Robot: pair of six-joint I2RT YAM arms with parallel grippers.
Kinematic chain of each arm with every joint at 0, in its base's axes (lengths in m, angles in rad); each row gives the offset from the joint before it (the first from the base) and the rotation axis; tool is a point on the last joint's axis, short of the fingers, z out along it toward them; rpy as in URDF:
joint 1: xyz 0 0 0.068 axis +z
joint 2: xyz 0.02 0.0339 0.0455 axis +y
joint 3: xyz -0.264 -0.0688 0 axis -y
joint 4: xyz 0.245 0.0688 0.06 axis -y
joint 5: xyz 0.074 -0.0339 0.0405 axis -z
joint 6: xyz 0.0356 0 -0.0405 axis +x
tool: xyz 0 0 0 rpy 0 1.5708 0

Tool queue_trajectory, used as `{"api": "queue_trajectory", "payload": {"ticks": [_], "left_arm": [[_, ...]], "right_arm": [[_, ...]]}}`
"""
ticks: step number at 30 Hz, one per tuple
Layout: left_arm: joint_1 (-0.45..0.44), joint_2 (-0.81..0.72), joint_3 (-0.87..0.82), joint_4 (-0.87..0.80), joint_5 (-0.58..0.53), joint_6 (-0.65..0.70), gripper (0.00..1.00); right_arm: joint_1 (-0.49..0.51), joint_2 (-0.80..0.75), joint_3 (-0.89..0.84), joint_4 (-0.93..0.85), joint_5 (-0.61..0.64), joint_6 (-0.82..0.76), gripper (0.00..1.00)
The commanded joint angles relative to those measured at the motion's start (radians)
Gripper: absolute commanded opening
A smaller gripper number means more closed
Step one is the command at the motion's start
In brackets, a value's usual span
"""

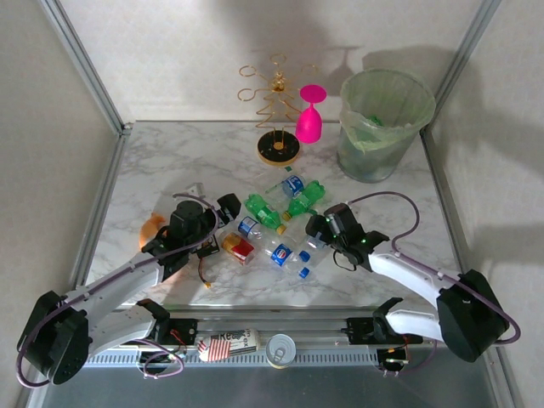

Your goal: Put the plastic bottles in the bin

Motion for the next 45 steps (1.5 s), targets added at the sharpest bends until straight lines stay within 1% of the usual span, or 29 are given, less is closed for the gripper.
{"api": "queue_trajectory", "payload": {"ticks": [1,6,10,15,28,32,36,45], "left_arm": [[0.002,-0.027,-0.022,-0.023,-0.029,-0.016,1.0],[0.003,-0.043,-0.039,-0.032,-0.043,-0.015,1.0],[0.003,-0.045,-0.046,-0.029,-0.046,-0.018,1.0],[0.003,-0.036,-0.048,-0.02,-0.048,-0.021,1.0],[0.003,-0.035,-0.05,-0.019,-0.053,-0.024,1.0],[0.003,-0.034,-0.052,-0.012,-0.051,-0.03,1.0],[0.003,-0.035,-0.052,-0.012,-0.047,-0.03,1.0],[0.003,-0.063,-0.058,-0.038,-0.069,-0.022,1.0]], "right_arm": [[0.011,0.042,0.0,0.069,0.017,0.025,0.99],[0.013,0.08,-0.002,0.069,0.04,0.02,0.98],[0.013,0.087,-0.023,0.065,0.056,0.021,0.95],[0.013,0.086,-0.034,0.04,0.069,0.008,0.92],[0.008,0.044,-0.021,-0.077,0.1,-0.053,0.91],[0.009,0.044,-0.024,-0.051,0.077,-0.041,0.87],[0.008,0.078,-0.022,-0.014,0.063,-0.027,0.85],[0.008,0.167,-0.017,0.038,0.03,-0.007,0.84]]}}
